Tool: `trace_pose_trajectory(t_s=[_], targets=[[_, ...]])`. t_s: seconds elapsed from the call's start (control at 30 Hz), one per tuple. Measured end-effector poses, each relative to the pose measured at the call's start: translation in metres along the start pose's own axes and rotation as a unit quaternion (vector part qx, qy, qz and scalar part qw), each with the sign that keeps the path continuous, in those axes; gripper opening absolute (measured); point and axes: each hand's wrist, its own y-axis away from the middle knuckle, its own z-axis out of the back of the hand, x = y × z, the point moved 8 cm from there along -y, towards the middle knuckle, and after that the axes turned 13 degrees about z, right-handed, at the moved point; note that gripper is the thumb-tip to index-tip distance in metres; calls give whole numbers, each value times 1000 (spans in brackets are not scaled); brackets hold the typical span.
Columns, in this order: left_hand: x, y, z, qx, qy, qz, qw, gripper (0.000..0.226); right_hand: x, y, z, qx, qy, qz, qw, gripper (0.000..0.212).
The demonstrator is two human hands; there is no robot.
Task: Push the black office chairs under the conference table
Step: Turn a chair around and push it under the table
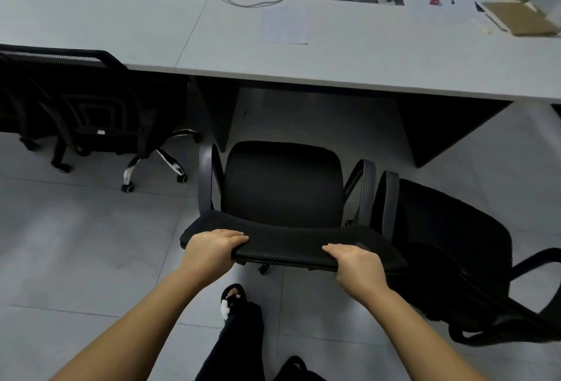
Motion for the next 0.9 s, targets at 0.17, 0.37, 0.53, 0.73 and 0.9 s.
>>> trace_pose_trajectory(t_s=[0.17, 0.37, 0.53, 0.73, 0.9], targets=[[21, -69, 5, -3, -8, -16, 1000, 45, -16, -58, 14, -21, -3, -33, 999, 58], [56, -157, 20, 12, -27, -9, 1000, 45, -28, -148, 35, 3, -21, -50, 998, 52], [75, -224, 29, 24, -27, -9, 999, 39, -37, -214, 57, 14, -33, -66, 997, 52], [102, -291, 49, 22, -43, -4, 999, 37, -48, -281, 65, 35, -33, -65, 997, 55], [110, -335, 59, 6, -48, 16, 999, 37, -66, -327, 77, 40, -25, -40, 998, 55]])
